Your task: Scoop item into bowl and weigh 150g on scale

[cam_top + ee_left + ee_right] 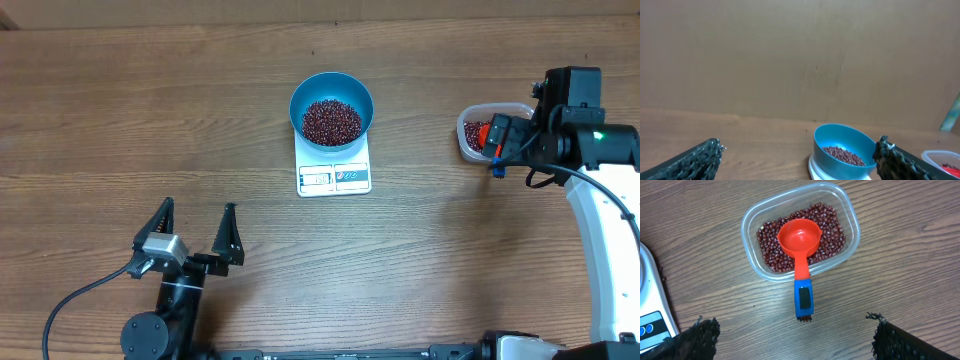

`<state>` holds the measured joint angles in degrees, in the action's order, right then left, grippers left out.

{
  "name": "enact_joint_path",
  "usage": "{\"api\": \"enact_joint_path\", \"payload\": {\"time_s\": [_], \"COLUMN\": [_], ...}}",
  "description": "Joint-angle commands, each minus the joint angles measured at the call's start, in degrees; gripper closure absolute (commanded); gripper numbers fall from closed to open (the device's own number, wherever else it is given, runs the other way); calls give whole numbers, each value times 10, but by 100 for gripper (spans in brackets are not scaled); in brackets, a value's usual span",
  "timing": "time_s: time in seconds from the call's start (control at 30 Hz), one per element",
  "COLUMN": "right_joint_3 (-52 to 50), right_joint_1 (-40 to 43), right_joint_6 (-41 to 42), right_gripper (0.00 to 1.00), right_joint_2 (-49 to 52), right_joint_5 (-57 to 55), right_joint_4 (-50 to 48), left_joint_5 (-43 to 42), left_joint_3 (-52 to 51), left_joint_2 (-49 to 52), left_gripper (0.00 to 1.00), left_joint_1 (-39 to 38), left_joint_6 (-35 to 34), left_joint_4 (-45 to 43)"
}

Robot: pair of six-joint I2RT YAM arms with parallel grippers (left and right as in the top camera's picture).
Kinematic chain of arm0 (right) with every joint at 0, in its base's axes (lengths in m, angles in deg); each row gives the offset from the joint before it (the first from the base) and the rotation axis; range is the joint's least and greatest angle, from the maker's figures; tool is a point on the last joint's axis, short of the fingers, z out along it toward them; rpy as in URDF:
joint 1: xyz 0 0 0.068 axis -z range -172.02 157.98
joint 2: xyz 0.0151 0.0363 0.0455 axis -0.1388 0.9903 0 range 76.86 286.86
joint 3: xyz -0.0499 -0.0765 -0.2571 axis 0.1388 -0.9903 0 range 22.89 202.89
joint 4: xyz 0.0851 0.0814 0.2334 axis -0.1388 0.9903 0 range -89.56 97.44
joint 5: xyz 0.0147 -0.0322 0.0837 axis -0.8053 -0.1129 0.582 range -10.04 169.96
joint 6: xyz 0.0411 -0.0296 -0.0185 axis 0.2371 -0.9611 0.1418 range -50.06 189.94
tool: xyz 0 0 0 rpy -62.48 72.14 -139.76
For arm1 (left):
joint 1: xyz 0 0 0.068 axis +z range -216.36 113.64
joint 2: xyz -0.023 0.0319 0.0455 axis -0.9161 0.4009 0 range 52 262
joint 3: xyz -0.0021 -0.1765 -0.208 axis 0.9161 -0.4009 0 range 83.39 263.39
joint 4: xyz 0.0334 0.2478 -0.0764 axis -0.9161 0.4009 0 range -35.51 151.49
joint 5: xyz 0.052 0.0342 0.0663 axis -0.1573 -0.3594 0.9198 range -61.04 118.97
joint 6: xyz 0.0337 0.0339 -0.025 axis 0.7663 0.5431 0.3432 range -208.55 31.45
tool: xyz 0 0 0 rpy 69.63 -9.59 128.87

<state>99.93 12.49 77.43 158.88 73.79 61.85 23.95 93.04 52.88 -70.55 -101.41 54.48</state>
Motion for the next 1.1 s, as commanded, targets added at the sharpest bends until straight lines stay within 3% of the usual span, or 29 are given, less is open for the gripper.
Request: {"api": "enact_joint_path", "payload": {"time_s": [0.0,0.17,0.33,0.47,0.63,0.77,1.07], "right_joint_3": [10,10,10,10,10,10,10], "right_joint_1": [4,4,4,4,4,4,4], "right_joint_6": [-1,-1,-1,-1,-1,-1,-1], "right_gripper": [0,0,0,0,0,0,0], "right_joint_2": [-5,-5,-5,-5,-5,-5,-5], "right_joint_5": [2,2,2,2,2,2,2], "right_joint_4": [-2,-2,-2,-2,-2,-2,-2], "left_joint_5": [-36,-59,-62,-56,-33,-33,-24], "left_joint_3": [-40,-94,-94,-94,-94,-94,-94], "left_joint_2": [-7,-7,-7,-7,-7,-7,-7], "left_gripper": [0,0,0,1,0,0,1], "left_joint_1": [19,50,62,63,66,66,68], "left_joint_6": [18,17,25,45,92,128,129], "left_joint_4": [-49,-115,-104,-71,40,39,41]}}
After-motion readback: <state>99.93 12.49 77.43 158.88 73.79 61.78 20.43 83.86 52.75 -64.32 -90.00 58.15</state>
